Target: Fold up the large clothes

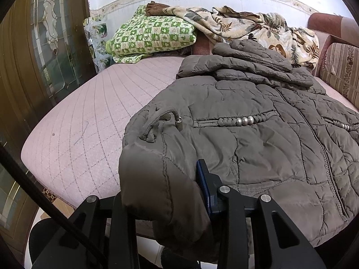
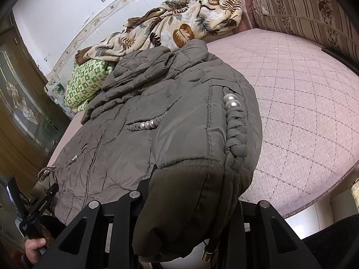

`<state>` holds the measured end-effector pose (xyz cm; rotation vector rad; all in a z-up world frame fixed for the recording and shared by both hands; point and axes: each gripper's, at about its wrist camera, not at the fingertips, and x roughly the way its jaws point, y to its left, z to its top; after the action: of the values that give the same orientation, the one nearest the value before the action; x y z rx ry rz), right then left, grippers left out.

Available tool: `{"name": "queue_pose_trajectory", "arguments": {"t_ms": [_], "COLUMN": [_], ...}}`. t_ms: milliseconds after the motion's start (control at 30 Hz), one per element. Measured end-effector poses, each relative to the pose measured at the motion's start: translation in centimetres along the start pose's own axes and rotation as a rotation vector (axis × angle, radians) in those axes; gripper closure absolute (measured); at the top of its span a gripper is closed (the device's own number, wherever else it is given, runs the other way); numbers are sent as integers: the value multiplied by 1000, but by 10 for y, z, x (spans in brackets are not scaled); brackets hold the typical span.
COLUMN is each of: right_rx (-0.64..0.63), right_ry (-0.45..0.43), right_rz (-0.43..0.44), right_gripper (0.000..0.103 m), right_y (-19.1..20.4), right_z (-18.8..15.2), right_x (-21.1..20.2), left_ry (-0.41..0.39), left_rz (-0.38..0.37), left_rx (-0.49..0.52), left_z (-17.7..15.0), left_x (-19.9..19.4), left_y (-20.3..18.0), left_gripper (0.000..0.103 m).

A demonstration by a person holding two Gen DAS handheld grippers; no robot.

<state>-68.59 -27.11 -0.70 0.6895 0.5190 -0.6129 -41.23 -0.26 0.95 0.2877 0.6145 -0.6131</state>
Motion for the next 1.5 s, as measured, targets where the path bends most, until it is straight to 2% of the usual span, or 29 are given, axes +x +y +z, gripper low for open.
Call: {"name": "queue_pose_trajectory", "arguments": {"t_ms": [400,733,1000,1500], "right_rx": [-10,-26,-25,-14], "right_ry": [7,6,10,7], "right_rz": [-18,-33,-21,-14], "right_gripper": [70,70,70,70], "right_y": [3,4,2,1], "right_z": [-1,-5,-4,-4], "right_x": [0,-4,-3,-2], "left_ry": [7,10,9,8], "left_rz": [-5,24,50,53], "left_rx": [-9,-36,-35,-34], "left_z": [1,4,4,4], "left_x": [-1,1,3,3], "left_y": [0,-2,-4,-6], "left_gripper": [70,71,71,70]}}
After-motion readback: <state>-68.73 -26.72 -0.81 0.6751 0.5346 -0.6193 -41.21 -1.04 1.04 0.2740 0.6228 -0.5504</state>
